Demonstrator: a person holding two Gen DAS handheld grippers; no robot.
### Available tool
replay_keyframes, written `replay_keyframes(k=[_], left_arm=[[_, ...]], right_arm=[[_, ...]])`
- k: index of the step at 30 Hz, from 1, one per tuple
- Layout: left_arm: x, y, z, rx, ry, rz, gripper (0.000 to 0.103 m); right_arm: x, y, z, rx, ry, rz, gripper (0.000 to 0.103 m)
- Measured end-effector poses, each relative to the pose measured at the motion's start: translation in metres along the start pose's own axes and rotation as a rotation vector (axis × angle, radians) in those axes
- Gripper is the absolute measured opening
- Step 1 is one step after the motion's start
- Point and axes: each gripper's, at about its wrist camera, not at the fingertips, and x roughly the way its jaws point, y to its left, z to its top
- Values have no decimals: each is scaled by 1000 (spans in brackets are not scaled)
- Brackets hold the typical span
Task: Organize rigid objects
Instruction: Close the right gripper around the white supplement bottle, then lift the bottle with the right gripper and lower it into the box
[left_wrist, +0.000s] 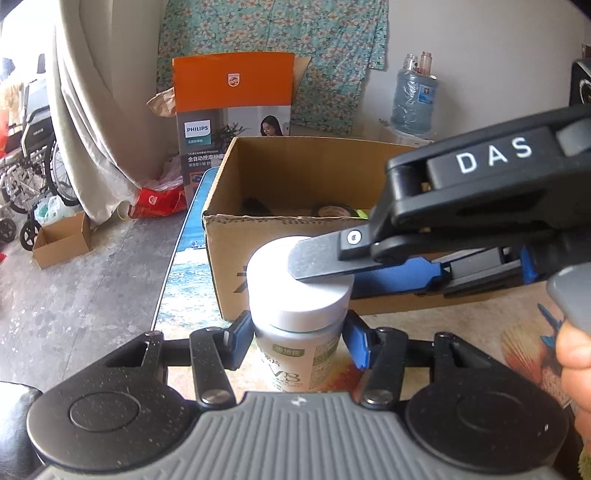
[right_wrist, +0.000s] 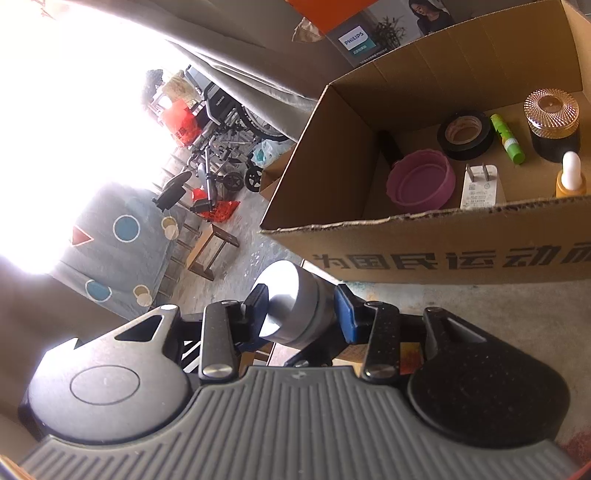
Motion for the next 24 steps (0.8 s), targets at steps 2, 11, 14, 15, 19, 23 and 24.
replay_keyframes(k=[2, 11, 14, 15, 19, 23, 24], left_arm=[[-7, -1, 1, 4, 1, -5, 54], [-62, -20, 48, 96, -148, 20, 54], [-69, -34, 80, 123, -218, -15, 54], [-70, -38, 89, 125, -231, -31, 54], [-59, -57, 126, 150, -273, -118, 54], [-27, -73, 155, 159, -247, -213, 54], [-17, -77, 161, 159, -230, -232, 54]], right_arm=[[-5, 2, -3, -9, -3, 3, 39], [-61, 42, 9, -128, -99, 81, 38], [-90, 60, 26, -194, -169, 90, 39], [-100, 63, 35, -209, -193, 89, 39], [-142, 63, 69, -247, -278, 59, 40], [-172, 40, 105, -240, -331, 1, 40], [-177, 30, 113, -228, -337, -13, 40]])
